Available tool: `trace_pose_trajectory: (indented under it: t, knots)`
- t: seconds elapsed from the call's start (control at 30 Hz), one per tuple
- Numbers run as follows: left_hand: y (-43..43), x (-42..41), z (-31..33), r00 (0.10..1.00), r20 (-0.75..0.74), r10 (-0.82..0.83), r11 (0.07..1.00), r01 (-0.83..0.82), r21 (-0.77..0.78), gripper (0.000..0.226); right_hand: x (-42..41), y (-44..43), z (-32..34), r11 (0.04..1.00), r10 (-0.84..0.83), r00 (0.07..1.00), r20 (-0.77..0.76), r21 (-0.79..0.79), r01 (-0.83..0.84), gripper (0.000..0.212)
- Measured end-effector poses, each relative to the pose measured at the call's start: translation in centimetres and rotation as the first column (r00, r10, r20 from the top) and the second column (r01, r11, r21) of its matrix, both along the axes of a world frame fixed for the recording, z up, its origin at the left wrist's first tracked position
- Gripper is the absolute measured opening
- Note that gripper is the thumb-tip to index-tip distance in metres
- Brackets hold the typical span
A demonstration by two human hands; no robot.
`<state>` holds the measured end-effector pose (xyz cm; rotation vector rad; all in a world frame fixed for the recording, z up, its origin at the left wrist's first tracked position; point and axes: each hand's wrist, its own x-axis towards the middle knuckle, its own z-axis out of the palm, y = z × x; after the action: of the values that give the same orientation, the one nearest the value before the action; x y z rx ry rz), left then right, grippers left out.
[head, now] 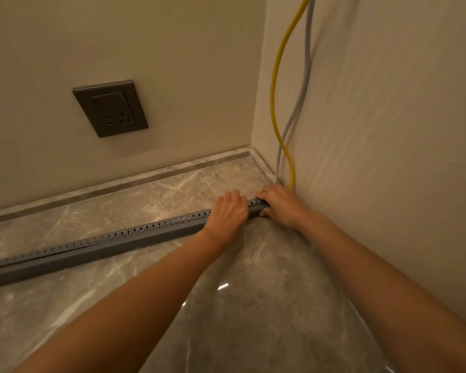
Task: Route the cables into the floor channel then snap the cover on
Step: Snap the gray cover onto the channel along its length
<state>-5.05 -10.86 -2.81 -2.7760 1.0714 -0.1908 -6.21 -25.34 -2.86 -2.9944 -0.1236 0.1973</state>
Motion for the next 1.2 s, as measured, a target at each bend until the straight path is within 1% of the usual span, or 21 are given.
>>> trace_pose_trajectory:
  t: [0.07,0.13,0.2,0.23,0.3,0.4,0.5,0.57,0.6,0.67,0.73,0.83,1.07,1.13,1.2]
  knots:
    - [-0.2,0.1,-1.1,0.998,0.056,-0.004,0.999,0.006,-0.040,0.031,0.0,-0.1,-0.1,1.000,-0.008,1.000,0.007,0.028,0.008,0.033]
    - [-0.6,-0.5,-0.8,0.998,0.068,-0.005,0.999,0.009,-0.051,0.028,0.0,-0.3,-0.2,0.996,-0.021,1.000,-0.003,0.089,0.022,0.033]
    - [-0.9,-0.7,-0.3,0.999,0.049,0.002,1.000,0.000,-0.029,0.018,0.1,-0.5,-0.2,0.988,-0.033,0.999,-0.017,0.153,0.035,0.033]
    - [-1.1,-0.6,-0.3,0.999,0.006,0.035,0.999,-0.035,-0.004,0.017,0.1,-0.6,-0.1,0.985,-0.033,0.999,-0.023,0.169,0.037,0.033]
    - [-1.3,0.1,-0.6,0.997,-0.074,0.028,1.000,-0.027,0.006,0.028,0.2,-0.6,0.0,0.983,-0.029,0.999,-0.029,0.178,0.034,0.034]
    - [-1.3,0.5,-0.2,0.993,-0.113,0.030,1.000,-0.030,0.005,0.029,0.2,-0.6,0.1,0.987,-0.024,0.999,-0.022,0.159,0.027,0.033]
    - [-0.8,1.0,0.0,0.984,-0.176,0.037,0.998,-0.047,-0.050,0.029,0.3,-0.6,0.2,0.990,-0.019,1.000,-0.015,0.143,0.021,0.035]
    - [-0.4,1.5,0.2,0.978,-0.205,0.028,0.994,-0.049,-0.097,0.038,0.3,-0.6,0.2,0.990,-0.017,1.000,-0.019,0.137,0.019,0.037]
    - [-0.3,1.7,0.4,0.978,-0.208,0.029,0.995,-0.049,-0.091,0.040,0.4,-0.6,0.3,0.990,-0.016,1.000,-0.019,0.136,0.019,0.038]
    - [-0.4,1.7,0.4,0.974,-0.221,0.042,0.998,-0.052,-0.038,0.036,0.4,-0.6,0.3,0.990,-0.020,1.000,-0.018,0.140,0.022,0.037]
    - [-0.6,1.5,0.3,0.964,-0.261,0.052,0.998,-0.060,-0.025,0.030,0.4,-0.5,0.3,0.991,-0.021,1.000,-0.009,0.131,0.022,0.035]
    - [-0.7,1.3,0.2,0.959,-0.279,0.046,0.996,-0.066,-0.063,0.029,0.3,-0.5,0.2,0.993,-0.014,1.000,0.005,0.116,0.013,0.035]
    - [-0.6,1.2,-0.1,0.961,-0.273,0.031,0.994,-0.059,-0.097,0.026,0.4,-0.5,0.5,0.993,-0.026,1.000,-0.001,0.119,0.026,0.029]
    - [-0.6,1.3,-0.1,0.957,-0.288,0.039,0.993,-0.070,-0.099,0.026,0.4,-0.4,0.5,0.992,-0.033,0.999,-0.003,0.119,0.033,0.029]
    - [-0.4,1.5,0.0,0.946,-0.320,0.051,0.991,-0.088,-0.102,0.028,0.4,-0.3,0.5,0.996,-0.019,1.000,-0.009,0.082,0.020,0.028]
